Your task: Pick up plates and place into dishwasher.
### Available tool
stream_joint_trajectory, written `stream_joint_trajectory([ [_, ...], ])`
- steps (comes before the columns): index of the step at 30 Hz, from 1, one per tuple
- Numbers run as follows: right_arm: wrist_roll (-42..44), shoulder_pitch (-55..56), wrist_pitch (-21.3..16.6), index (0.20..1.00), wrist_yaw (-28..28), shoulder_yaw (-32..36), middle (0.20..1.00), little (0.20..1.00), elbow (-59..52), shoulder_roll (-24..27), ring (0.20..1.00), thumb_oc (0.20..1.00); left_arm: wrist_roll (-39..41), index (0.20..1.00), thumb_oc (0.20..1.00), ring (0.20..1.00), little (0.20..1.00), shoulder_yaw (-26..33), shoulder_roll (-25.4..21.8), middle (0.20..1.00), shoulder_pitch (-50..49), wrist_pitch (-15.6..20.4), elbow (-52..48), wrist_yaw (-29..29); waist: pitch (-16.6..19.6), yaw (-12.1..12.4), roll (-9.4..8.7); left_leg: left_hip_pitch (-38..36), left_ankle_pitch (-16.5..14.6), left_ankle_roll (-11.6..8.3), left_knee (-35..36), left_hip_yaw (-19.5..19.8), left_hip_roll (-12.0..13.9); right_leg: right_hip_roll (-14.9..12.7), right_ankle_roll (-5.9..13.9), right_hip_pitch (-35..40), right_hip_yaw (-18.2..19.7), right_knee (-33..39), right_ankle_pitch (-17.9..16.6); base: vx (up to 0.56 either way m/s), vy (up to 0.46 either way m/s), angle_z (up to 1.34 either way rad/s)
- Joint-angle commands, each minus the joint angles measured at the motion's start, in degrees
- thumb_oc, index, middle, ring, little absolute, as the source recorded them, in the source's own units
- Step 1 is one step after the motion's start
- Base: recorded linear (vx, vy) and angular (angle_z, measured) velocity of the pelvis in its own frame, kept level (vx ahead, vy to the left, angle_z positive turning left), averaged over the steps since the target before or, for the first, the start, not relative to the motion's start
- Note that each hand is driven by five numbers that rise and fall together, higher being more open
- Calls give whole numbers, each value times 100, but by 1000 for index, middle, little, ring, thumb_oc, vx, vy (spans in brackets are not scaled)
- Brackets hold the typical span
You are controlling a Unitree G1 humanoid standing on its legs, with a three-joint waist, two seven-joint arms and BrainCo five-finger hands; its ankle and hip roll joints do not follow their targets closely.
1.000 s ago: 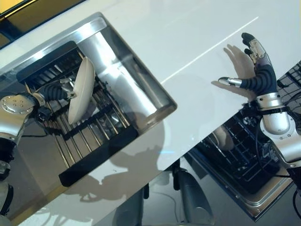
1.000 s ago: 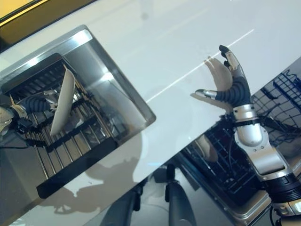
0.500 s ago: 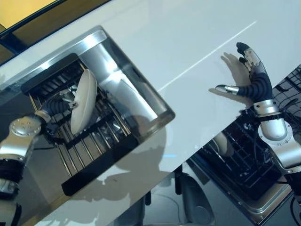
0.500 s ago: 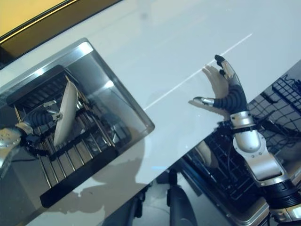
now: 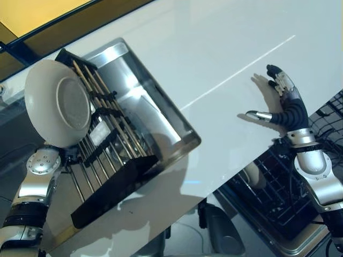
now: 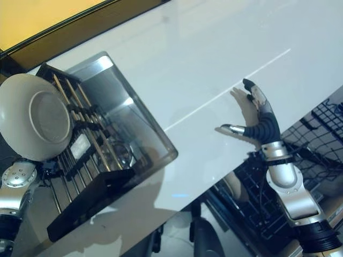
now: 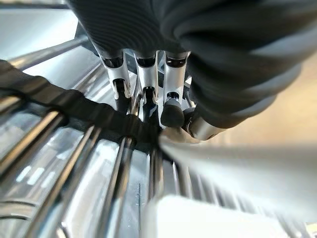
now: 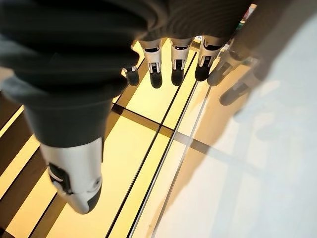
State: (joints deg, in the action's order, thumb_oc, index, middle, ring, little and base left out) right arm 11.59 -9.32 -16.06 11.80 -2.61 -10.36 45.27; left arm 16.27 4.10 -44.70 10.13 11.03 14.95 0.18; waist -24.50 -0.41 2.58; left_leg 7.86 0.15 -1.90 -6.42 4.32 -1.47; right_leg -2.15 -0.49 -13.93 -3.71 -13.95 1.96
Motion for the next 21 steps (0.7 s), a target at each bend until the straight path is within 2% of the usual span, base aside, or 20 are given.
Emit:
stream_joint_trajectory([
  [1, -219, 561, 148, 1000, -140, -190, 1000, 1000, 101, -327, 1000, 1000, -160, 200, 200, 200, 200, 314, 137, 200, -1015, 675, -1134, 288, 359, 471, -237, 327, -392, 384, -410, 206, -392, -12, 372, 351, -274, 440, 232, 44, -17, 7],
  [5, -345, 719, 103, 1000, -95, -143, 1000, 1000, 107, -497, 1000, 1000, -583, 200, 200, 200, 200, 596, 266, 200, -1295, 642, -1336, 355, 420, 563, -260, 290, -402, 370, -417, 254, -396, -15, 362, 445, -330, 470, 254, 31, -36, 6],
  [13, -217, 696, 203, 1000, -105, -137, 1000, 1000, 70, -365, 1000, 1000, -967, 200, 200, 200, 200, 563, 65, 200, -1462, 321, -1434, 192, 372, 592, -236, 337, -393, 355, -482, 237, -372, -12, 363, 448, -348, 445, 255, 4, -10, 1],
  [17, -85, 605, 169, 1000, -46, -159, 1000, 1000, 131, -224, 1000, 1000, -2069, 200, 200, 200, 200, 394, -237, 200, -1422, -24, -1336, 723, 298, 564, -248, 398, -380, 362, -487, 207, -366, -12, 386, 373, -325, 444, 215, -18, -7, 0],
  [21, 97, 477, 129, 1000, 50, -239, 1000, 1000, 195, -8, 1000, 1000, -3366, 203, 203, 203, 203, 199, -831, 203, -1340, -465, -1050, 1325, 244, 521, -239, 458, -371, 362, -481, 166, -366, -25, 419, 300, -313, 463, 172, -32, -5, -2],
])
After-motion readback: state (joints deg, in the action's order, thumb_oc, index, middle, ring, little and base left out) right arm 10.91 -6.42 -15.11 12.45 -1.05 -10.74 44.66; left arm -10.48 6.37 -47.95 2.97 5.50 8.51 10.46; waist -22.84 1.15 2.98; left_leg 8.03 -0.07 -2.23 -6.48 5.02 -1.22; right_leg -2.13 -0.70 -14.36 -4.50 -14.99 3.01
